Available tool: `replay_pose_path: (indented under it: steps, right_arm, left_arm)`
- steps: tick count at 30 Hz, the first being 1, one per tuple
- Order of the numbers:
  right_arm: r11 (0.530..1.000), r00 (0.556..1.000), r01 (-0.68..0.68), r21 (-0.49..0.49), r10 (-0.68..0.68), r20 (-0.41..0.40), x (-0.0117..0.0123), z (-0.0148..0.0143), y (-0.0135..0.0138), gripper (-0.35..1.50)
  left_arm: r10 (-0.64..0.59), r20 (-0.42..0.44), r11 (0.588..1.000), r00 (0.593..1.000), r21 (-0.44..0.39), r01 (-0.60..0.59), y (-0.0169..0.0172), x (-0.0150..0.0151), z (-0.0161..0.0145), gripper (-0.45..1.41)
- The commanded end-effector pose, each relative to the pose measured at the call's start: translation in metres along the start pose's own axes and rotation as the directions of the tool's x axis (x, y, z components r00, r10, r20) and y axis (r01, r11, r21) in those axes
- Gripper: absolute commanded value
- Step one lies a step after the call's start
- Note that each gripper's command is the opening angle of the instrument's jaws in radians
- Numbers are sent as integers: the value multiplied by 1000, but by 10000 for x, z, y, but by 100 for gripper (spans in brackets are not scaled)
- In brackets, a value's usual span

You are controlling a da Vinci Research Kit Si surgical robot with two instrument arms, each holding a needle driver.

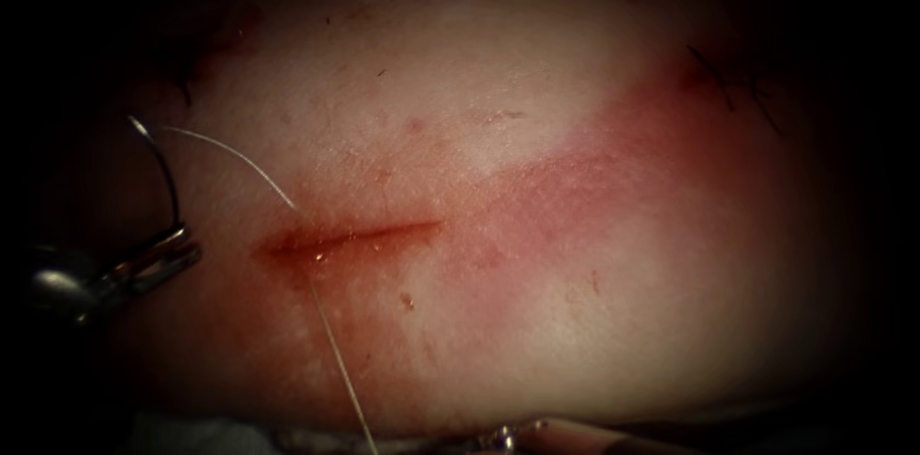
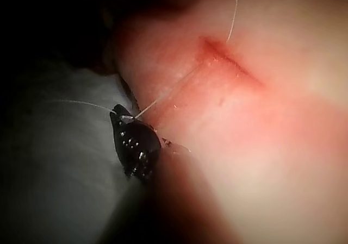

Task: Wound Closure

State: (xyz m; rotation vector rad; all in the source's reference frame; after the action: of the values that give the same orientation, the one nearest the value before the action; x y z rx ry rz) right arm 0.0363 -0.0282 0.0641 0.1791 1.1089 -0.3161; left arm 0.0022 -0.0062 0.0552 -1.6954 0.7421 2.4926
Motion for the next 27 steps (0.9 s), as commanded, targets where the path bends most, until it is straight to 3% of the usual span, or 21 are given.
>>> replay_pose_path:
  steps: [1,8,12,27]
  right_arm:
    - [1000,1000,-16,12,16,-5,6,3,-17,-35]
    - [999,999,-32,35,33,-8,40,-30,-71,-35]
    - [998,999,-43,52,44,-4,58,-32,-90,-35]
    - [989,999,-39,142,39,0,106,-44,-129,-35]
  left_arm:
    - [-3,-2,1000,1000,-2,3,7,-2,3,-45]
    - [-3,-2,1000,1000,-2,3,7,-2,4,-45]
    - [-3,-2,1000,1000,-2,3,7,-2,3,-45]
    - [-3,-3,1000,1000,-3,3,7,-3,2,-45]
